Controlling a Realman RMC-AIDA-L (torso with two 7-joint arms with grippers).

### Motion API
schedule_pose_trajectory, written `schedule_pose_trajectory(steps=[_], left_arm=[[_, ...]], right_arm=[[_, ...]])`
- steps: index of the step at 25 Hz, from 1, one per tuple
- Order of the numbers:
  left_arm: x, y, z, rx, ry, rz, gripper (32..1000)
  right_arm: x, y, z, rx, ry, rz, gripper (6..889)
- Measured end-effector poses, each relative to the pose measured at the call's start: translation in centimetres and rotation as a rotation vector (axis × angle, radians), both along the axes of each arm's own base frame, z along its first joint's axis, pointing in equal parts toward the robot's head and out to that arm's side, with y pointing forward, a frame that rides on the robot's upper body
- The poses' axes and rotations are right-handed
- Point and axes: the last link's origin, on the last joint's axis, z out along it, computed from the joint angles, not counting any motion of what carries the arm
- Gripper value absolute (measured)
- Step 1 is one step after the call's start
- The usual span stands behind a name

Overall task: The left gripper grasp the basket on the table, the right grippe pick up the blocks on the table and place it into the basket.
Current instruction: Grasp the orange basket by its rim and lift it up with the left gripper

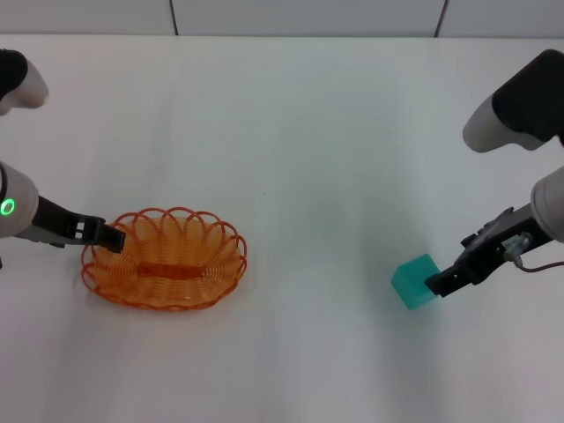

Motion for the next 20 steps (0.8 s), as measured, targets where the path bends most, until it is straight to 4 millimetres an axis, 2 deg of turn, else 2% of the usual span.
schedule_pose_trajectory(steps=[10,20], left_arm=[[-2.4,0.5,-1.7,-0.017,0.009,0.042,787],[-2.4,0.7,-2.1,-0.024,0.009,0.037,779]], right_arm=[[0.0,0.0,-0.1,-0.006,0.001,0.008,860],[-0.4,-0.1,-0.3,-0.022,0.039,0.013,860]])
